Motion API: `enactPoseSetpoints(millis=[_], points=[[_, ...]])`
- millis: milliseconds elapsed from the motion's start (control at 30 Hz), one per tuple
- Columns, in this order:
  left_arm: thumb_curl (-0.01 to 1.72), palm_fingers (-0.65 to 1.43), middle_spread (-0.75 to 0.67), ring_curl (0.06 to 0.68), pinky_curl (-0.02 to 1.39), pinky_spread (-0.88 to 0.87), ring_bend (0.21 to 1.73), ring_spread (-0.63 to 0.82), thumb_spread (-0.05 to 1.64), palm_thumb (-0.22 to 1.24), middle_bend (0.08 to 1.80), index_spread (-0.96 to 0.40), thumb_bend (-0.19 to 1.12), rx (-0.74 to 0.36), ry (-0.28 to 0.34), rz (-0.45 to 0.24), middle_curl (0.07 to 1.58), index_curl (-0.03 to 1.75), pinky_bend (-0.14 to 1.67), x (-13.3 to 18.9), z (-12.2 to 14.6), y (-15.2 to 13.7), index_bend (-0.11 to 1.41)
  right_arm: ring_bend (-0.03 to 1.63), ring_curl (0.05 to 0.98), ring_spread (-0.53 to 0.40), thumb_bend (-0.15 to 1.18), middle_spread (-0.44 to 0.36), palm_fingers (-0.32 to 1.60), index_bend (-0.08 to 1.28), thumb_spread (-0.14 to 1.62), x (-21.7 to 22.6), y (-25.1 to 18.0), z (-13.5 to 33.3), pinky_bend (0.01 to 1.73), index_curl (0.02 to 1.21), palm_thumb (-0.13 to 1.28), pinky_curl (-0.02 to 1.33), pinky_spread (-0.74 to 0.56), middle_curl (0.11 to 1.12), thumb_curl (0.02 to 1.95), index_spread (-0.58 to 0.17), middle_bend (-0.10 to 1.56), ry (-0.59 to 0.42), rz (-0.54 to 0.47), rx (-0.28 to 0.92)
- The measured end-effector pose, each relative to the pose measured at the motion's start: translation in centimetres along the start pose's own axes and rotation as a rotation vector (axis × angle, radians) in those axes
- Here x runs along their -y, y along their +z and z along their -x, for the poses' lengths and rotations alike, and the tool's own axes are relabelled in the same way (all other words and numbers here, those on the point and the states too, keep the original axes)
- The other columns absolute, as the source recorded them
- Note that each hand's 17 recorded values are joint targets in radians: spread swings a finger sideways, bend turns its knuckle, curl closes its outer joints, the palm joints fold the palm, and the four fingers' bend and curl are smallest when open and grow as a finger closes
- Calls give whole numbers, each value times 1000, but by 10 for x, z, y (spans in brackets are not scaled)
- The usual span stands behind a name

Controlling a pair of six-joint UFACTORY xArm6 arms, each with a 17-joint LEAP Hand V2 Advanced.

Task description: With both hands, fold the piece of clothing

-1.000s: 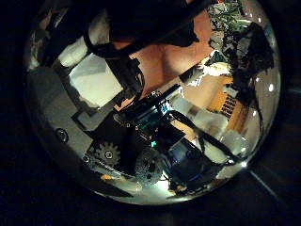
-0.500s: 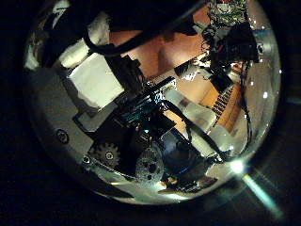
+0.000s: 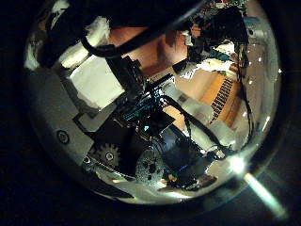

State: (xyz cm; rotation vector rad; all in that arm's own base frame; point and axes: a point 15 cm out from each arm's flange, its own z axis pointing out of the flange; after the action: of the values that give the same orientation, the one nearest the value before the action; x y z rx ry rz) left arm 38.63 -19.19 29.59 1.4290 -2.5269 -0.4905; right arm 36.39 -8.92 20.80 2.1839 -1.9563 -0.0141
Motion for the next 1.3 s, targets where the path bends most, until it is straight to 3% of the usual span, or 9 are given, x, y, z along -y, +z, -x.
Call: enactPoseSetpoints(millis=[200, 400, 833, 1067, 1167, 1300], points=[[590, 1074, -612, 526, 719, -554, 1464, -410, 1085, 749, 956, -773, -15, -8, 13, -1, 1082, 1304, 1274, -14, 1, -8, 433, 1213, 584, -257, 49, -262, 1266, 838, 1141, -4, -11, -4, 1212, 694, 918, 539, -277, 785, 415, -431, 1008, -11, -11, -8], [588, 1078, -618, 524, 721, -556, 1459, -419, 1088, 746, 948, -777, -14, -17, 28, 9, 1089, 1335, 1270, -34, 0, -18, 412, 1326, 652, -238, 39, -232, 1156, 1011, 1122, -32, -25, -7, 1314, 814, 979, 616, -248, 856, 487, -375, 1152, -61, 70, 12], [587, 1090, -628, 520, 722, -557, 1449, -419, 1097, 743, 925, -778, -15, -19, 43, 27, 1097, 1387, 1253, -79, -1, -34, 376, 1386, 716, -222, -7, -195, 1071, 1079, 1147, -73, -67, -23, 1351, 905, 1008, 709, -208, 907, 584, -312, 1229, -104, 101, 61], [584, 1097, -631, 519, 720, -563, 1442, -418, 1097, 738, 922, -776, -16, -18, 46, 46, 1097, 1401, 1250, -103, 1, -42, 364, 1385, 730, -223, -10, -188, 1064, 1077, 1155, -77, -118, -10, 1341, 923, 1002, 737, -205, 913, 611, -301, 1237, -123, 40, 129], [582, 1095, -632, 519, 719, -566, 1444, -419, 1097, 737, 922, -772, -15, 3, 26, 10, 1098, 1409, 1248, -100, 11, -54, 352, 1383, 736, -223, -10, -185, 1064, 1074, 1158, -66, -144, -14, 1333, 931, 999, 751, -205, 915, 624, -297, 1238, -111, -19, 116], [581, 1097, -633, 520, 719, -569, 1440, -418, 1097, 738, 919, -769, -15, 61, -31, -58, 1098, 1418, 1247, -63, 42, -68, 344, 1381, 742, -224, -10, -183, 1060, 1067, 1160, -35, -150, -14, 1326, 940, 996, 767, -205, 919, 636, -296, 1233, -103, -50, 97]])
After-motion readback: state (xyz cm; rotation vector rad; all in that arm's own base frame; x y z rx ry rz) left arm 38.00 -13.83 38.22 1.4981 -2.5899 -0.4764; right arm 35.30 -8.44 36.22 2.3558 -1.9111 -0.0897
